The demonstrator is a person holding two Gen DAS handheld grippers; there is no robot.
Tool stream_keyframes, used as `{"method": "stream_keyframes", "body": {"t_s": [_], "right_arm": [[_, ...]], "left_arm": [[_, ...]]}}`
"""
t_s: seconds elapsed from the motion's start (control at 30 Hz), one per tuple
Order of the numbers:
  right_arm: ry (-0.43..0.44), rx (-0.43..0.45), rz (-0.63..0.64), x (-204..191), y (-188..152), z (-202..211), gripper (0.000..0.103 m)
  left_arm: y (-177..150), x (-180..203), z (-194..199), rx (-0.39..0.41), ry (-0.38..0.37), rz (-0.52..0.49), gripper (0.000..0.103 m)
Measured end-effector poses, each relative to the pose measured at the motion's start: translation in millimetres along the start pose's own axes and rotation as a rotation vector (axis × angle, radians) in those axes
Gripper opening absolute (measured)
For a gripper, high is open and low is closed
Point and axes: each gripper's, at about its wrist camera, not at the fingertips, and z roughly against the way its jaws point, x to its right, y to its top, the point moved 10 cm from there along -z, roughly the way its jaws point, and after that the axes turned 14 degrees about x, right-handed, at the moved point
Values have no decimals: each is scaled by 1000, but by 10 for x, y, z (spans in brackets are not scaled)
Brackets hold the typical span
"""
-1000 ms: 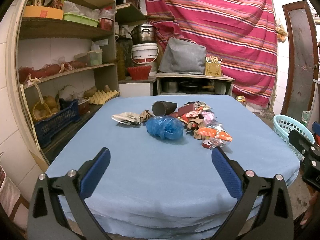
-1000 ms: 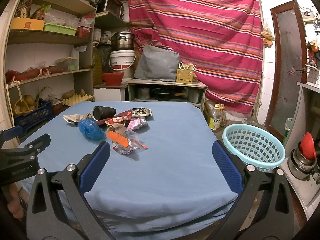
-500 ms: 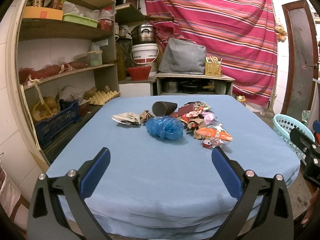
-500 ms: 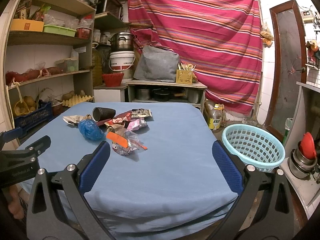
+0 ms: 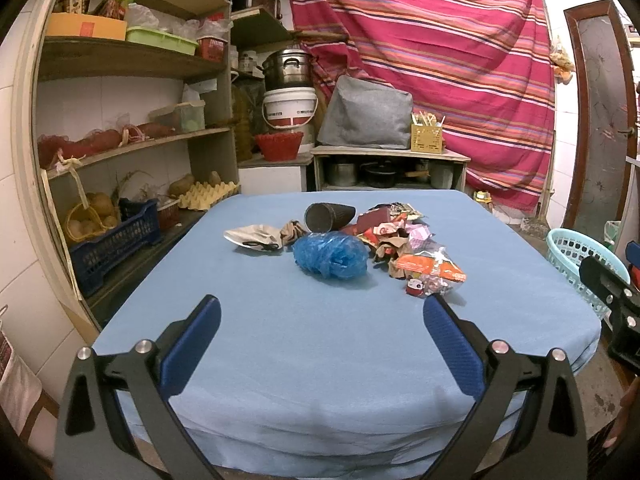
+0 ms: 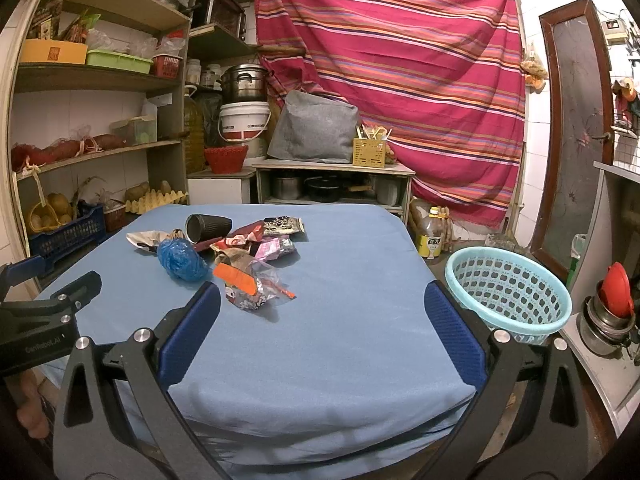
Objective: Collect trash
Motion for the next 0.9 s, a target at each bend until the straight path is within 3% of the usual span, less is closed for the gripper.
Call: {"method": "stream_keyframes", "body": {"t_s": [0.6,0.9], "right_arm": [[-3,0,2,7,-6,-16,99],[39,-5,22,-95,133,-355,99]], "left_arm": [[-11,-16,-17,1,9,-7,99],[207,-89,-288,-5,5,-18,99]]}}
